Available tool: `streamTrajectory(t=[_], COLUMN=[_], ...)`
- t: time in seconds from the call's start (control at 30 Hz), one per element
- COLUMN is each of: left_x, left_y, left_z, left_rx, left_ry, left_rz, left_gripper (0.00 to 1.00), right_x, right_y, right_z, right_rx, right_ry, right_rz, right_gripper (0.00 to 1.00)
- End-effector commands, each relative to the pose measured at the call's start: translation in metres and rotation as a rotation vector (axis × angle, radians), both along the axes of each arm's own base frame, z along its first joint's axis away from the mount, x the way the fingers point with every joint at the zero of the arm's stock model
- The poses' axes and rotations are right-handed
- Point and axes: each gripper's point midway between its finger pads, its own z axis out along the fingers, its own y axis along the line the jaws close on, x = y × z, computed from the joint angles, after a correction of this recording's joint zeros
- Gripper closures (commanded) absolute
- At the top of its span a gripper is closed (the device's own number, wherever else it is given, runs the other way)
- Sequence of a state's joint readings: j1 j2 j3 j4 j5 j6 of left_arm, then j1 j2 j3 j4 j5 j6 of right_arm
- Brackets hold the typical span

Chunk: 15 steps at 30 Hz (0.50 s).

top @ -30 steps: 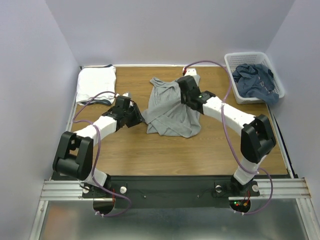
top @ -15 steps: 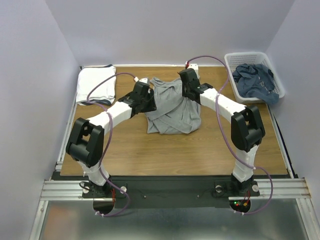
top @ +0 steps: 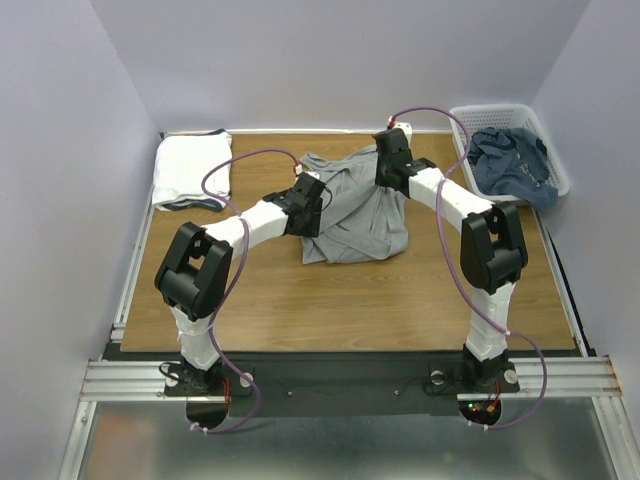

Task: Fold and stack the tank tops
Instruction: Flatten the tank top out

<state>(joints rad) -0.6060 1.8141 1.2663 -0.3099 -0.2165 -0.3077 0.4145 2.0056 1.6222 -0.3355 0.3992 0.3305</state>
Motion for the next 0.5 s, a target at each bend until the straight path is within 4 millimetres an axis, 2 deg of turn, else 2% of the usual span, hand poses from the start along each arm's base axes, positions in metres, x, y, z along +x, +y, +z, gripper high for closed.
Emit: streamTrajectory(t=[0.0,0.2,0.33,0.37,0.47], left_x=[0.006,0.008,0.011,0.013,0.012], left_y=[-0.013,-0.034,-0.038,-0.035,-0.036], left_z=[0.024,0.043,0.037,0.029,0.021], left_rx=[0.044,0.064,0.109,0.137,0.149], left_ry=[-0.068,-0.131,-0.122,-0.112,-0.098], left_rz=[-0.059,-0.088,-0.096,-0.086,-0.089], left_gripper=[0.41,0.41,0.41,0.41,0.41], right_x=[0.011,0.011,0.011,0.011,0.011], right_y=[0.01,0.012,0.013,0.013,0.013], right_z=[0.017,0.012,0.012,0.012,0.014], right_rx=[0.054,0.064,0.069,0.069,0.072], right_ry=[-0.046,-0.035,-0.035,-0.037,-0.039], right_rz=[0.007,0.015,0.016,0.016,0.019], right_gripper=[0.99,0.99,1.0,1.0,1.0])
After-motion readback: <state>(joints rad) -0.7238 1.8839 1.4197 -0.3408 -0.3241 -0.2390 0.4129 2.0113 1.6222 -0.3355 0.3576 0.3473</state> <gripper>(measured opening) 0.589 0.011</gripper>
